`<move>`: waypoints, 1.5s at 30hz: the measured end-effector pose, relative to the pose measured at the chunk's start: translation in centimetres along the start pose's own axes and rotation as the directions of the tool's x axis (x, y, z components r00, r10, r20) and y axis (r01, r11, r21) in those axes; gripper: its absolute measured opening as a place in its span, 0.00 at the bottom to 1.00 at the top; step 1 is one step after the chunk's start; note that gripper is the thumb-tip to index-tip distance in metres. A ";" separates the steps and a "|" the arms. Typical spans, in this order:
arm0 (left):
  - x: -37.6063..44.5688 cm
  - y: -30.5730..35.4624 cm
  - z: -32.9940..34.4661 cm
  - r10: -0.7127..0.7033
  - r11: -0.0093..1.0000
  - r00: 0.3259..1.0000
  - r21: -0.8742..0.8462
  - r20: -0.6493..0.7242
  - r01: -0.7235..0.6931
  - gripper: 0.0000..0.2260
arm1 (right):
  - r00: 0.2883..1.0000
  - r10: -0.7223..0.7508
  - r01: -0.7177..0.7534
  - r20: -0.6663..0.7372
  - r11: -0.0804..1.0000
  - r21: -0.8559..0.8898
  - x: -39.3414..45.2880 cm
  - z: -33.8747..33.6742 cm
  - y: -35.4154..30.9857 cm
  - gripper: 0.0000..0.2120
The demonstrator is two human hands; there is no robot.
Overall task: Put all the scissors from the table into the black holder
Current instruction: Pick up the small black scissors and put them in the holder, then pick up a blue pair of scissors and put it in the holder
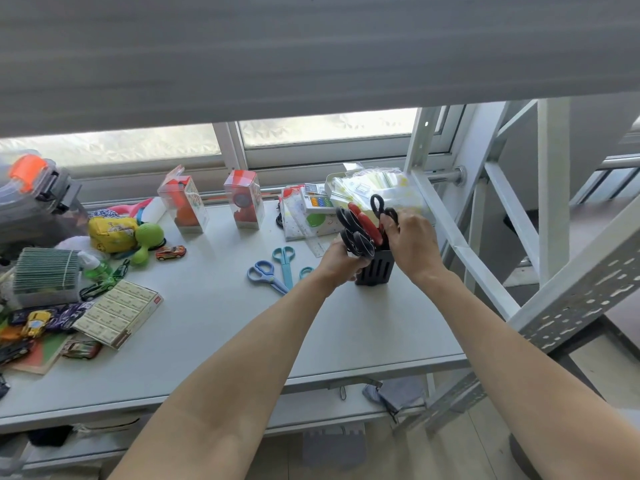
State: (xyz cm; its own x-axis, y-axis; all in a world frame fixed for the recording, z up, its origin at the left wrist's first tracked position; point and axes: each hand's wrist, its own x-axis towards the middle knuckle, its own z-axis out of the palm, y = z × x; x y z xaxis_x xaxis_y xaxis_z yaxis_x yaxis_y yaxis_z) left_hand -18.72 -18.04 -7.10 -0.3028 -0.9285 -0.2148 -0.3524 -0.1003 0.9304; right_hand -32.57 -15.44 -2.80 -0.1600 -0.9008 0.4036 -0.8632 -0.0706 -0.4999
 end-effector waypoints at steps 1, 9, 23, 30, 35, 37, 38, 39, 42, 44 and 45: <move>0.0 0.0 0.0 -0.001 1.000 1.000 0.000 0.002 0.001 0.14 | 0.999 -0.002 0.002 -0.033 1.000 -0.001 0.0 -0.2 -0.1 0.15; -0.1 0.1 0.0 -0.022 1.000 1.000 -0.002 0.002 0.022 0.15 | 0.992 0.037 -0.033 0.117 0.999 -0.039 -0.1 0.0 0.2 0.14; -0.7 -0.8 -0.8 -0.006 1.000 1.000 0.017 0.001 0.006 0.20 | 0.960 0.130 -0.050 -0.250 0.951 0.304 -2.1 -0.2 -1.6 0.23; -1.2 -5.7 -7.2 0.008 0.995 0.864 0.092 -0.504 0.044 0.18 | 0.950 -0.163 0.268 -0.267 0.866 0.421 -7.3 0.9 -6.7 0.18; -2.2 -8.9 -12.7 -0.167 0.917 0.763 0.186 -0.625 0.353 0.23 | 0.969 -0.216 0.158 0.122 0.916 0.370 -8.2 7.2 -8.3 0.14; -2.4 -9.4 -13.5 -0.227 0.891 0.797 0.211 -0.560 0.402 0.25 | 0.938 -0.182 0.088 0.294 0.948 0.307 -7.4 9.7 -8.9 0.13; -2.4 -9.7 -13.7 -0.236 0.889 0.819 0.224 -0.523 0.399 0.26 | 0.913 -0.154 0.059 0.379 0.966 0.251 -7.0 10.7 -9.2 0.13; -2.3 -9.8 -13.8 -0.240 0.890 0.838 0.233 -0.491 0.392 0.26 | 0.891 -0.109 0.032 0.441 0.983 0.179 -6.6 11.6 -9.5 0.13; -2.0 -10.1 -13.6 -0.226 0.872 0.862 0.300 -0.453 0.386 0.26 | 0.883 0.122 -0.128 0.453 0.992 -0.017 -5.8 13.2 -9.8 0.13; -2.0 -9.8 -13.3 -0.143 0.828 0.850 0.409 -0.507 0.384 0.23 | 0.857 0.253 -0.244 0.449 0.967 -0.079 -5.5 13.7 -9.4 0.16; -2.0 -9.5 -12.9 -0.085 0.822 0.847 0.443 -0.525 0.357 0.21 | 0.840 0.299 -0.284 0.454 0.953 -0.102 -5.4 13.9 -9.1 0.19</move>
State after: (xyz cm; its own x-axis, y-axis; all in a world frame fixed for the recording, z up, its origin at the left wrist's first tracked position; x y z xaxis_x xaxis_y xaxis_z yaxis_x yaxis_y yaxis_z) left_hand -3.32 -19.88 -11.66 0.2387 -0.9654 -0.1046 -0.7902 -0.2557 0.5569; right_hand -17.18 -15.92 -11.09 -0.1750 -0.9718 -0.1581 -0.8262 0.2323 -0.5133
